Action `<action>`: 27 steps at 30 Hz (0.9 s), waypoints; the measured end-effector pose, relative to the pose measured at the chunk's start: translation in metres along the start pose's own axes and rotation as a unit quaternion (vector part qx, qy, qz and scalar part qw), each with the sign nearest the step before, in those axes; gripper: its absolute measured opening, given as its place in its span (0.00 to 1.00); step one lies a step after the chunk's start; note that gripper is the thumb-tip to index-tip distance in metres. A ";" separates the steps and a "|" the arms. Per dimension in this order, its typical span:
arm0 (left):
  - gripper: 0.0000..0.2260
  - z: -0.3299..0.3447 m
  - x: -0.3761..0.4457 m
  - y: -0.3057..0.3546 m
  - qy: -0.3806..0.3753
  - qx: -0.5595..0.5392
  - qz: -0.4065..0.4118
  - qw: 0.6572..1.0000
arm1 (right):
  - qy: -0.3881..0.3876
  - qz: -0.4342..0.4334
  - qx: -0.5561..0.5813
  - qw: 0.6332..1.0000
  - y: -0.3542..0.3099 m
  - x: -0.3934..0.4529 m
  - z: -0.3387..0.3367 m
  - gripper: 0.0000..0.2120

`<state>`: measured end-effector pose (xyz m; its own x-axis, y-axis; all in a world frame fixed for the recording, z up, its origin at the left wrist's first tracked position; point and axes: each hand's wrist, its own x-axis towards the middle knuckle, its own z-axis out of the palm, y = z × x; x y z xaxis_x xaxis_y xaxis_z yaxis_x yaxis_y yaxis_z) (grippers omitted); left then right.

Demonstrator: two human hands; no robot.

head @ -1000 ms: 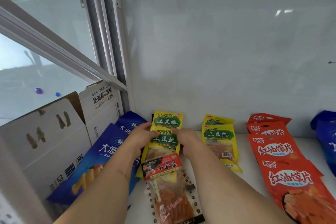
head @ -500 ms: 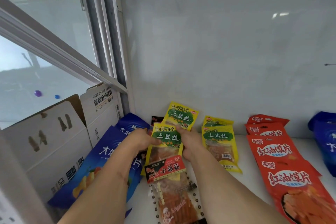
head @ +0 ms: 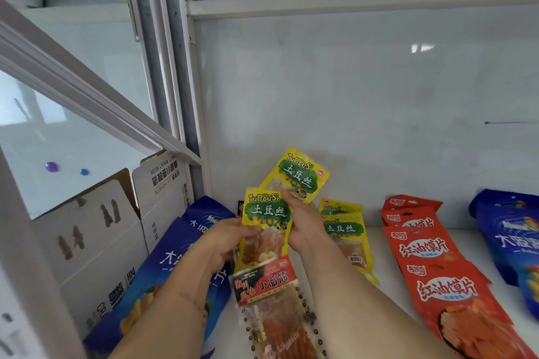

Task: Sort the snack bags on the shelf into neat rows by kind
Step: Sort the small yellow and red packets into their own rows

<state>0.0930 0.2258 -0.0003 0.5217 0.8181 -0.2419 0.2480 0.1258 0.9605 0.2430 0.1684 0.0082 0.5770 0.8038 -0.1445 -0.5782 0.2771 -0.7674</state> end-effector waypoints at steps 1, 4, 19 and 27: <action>0.05 0.000 -0.002 0.001 0.009 -0.004 0.019 1.000 | 0.001 -0.006 0.003 1.000 -0.002 -0.001 0.003 0.12; 0.06 -0.001 -0.003 0.006 0.062 -0.007 0.071 0.996 | -0.004 -0.025 0.010 1.000 -0.006 -0.002 0.006 0.11; 0.07 0.010 -0.023 0.015 0.250 -0.047 0.223 0.941 | 0.127 -0.190 -0.232 0.946 -0.027 -0.042 -0.060 0.09; 0.06 0.067 -0.054 -0.008 0.199 -0.057 0.203 0.957 | 0.139 -0.197 -0.408 0.881 -0.035 -0.083 -0.127 0.05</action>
<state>0.1179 0.1431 -0.0045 0.1982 0.9586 0.2044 -0.0114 -0.2062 0.9784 0.2885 0.0253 -0.0317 0.8250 0.5383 0.1722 0.2388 -0.0558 -0.9695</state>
